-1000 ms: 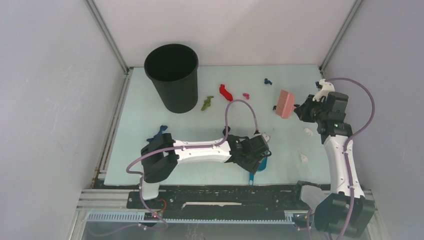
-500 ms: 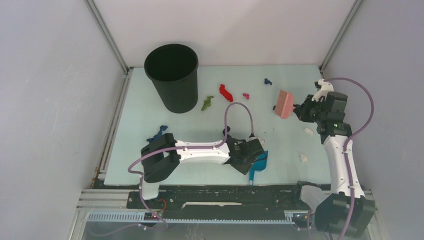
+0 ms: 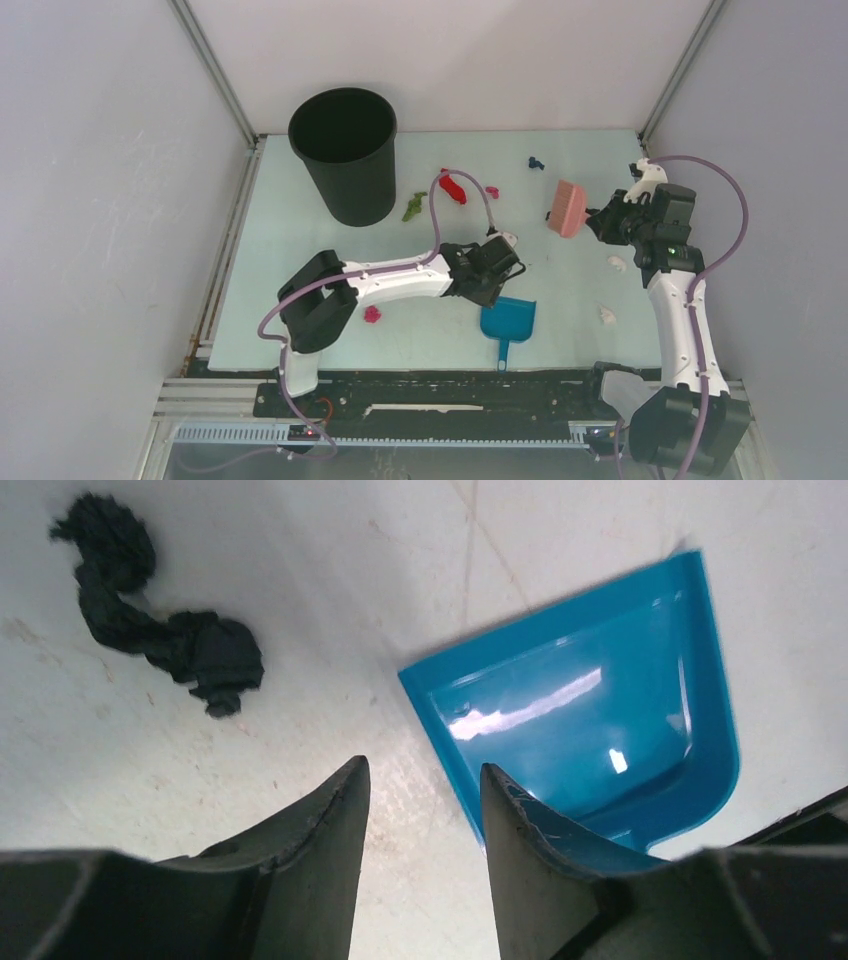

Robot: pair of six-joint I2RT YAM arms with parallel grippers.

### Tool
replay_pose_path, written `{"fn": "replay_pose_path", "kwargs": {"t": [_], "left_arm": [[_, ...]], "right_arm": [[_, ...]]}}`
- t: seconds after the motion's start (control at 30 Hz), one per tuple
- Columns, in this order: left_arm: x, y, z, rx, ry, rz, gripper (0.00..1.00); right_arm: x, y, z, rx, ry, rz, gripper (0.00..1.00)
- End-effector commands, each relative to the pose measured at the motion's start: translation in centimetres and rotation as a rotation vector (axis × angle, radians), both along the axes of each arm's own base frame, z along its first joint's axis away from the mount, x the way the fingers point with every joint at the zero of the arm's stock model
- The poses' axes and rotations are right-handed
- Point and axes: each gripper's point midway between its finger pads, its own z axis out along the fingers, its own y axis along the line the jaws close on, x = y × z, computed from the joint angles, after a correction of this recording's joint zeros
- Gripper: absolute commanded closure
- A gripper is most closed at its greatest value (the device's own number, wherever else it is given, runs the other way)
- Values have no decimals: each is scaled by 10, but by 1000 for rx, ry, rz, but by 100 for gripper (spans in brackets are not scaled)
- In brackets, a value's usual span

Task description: Sweep away the paper scraps from the table

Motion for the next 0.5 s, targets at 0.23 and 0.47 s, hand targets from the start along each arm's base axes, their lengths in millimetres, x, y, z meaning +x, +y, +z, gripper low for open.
{"fn": "replay_pose_path", "kwargs": {"t": [0.23, 0.47], "left_arm": [[-29, -7, -24, -59, 103, -50, 55], [-21, -16, -21, -66, 84, -54, 69]], "right_arm": [[4, 1, 9, -5, -43, 27, 100], [3, 1, 7, -2, -35, 28, 100]]}}
